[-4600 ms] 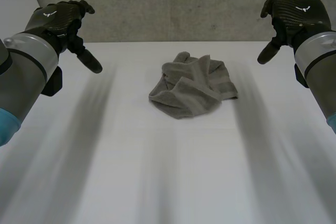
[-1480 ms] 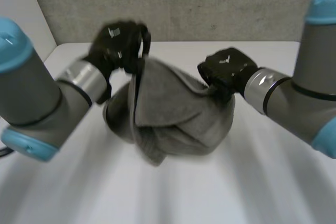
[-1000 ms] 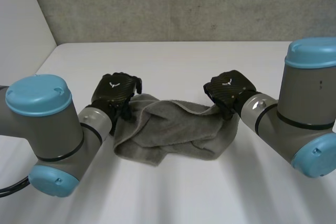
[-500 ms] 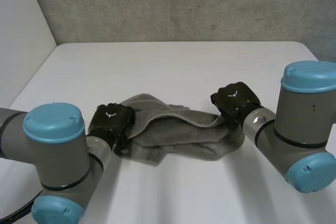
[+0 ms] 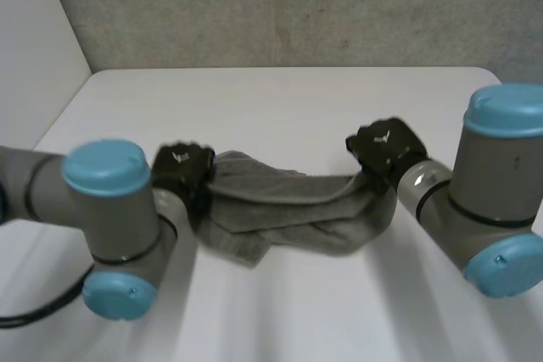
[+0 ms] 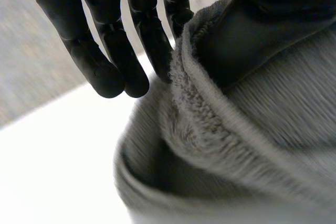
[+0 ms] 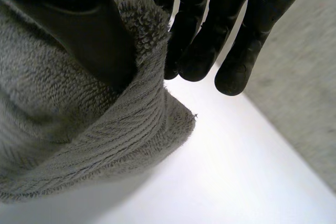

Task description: Fold the towel.

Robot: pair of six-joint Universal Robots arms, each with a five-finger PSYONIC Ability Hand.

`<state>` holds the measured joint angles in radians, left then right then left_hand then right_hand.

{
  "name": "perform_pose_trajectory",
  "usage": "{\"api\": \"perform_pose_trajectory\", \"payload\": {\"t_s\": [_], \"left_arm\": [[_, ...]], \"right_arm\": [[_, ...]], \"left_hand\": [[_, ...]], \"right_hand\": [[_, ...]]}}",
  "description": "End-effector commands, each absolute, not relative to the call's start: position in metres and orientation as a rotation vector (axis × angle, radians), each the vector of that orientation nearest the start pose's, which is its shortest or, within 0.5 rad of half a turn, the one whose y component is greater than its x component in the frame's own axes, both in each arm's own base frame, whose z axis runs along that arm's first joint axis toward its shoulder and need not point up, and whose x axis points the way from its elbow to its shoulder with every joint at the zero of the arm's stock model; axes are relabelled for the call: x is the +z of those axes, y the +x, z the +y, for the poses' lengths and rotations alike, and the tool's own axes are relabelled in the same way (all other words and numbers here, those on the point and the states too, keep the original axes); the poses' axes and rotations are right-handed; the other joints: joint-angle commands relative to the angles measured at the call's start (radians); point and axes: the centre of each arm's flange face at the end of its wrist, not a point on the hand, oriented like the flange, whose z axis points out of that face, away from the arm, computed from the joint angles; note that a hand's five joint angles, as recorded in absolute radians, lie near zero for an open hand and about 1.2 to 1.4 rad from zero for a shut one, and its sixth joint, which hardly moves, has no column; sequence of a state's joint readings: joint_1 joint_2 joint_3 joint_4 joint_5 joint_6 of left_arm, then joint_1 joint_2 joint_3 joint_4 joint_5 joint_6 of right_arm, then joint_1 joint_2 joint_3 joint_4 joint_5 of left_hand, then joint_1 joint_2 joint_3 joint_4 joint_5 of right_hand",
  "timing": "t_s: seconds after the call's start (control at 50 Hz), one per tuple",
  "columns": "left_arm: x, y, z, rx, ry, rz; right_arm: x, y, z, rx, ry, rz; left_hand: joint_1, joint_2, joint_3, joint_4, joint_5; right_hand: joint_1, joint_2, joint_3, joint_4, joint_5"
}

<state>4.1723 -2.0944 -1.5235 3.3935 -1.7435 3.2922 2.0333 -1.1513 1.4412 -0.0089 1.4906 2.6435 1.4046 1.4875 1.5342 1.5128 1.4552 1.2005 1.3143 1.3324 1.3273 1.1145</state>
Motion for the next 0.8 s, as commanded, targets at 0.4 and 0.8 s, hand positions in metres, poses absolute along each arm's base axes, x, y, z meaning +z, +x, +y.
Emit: {"api": "perform_pose_trajectory", "payload": {"t_s": [0.4, 0.8], "left_arm": [[0.368, -0.286, -0.245, -2.432, 0.997, 2.030], [0.350, -0.310, -0.342, -2.265, 1.114, 1.756]], "right_arm": [[0.368, 0.272, -0.242, -2.254, -1.474, 1.871], [0.343, 0.327, -0.350, -2.591, -1.574, 1.621]], "left_hand": [[-0.008, -0.091, -0.138, -0.117, -0.233], [-0.008, -0.091, -0.138, -0.117, -0.233]], "right_hand": [[0.196, 0.082, 0.064, 0.069, 0.107], [0.196, 0.082, 0.064, 0.069, 0.107]]}}
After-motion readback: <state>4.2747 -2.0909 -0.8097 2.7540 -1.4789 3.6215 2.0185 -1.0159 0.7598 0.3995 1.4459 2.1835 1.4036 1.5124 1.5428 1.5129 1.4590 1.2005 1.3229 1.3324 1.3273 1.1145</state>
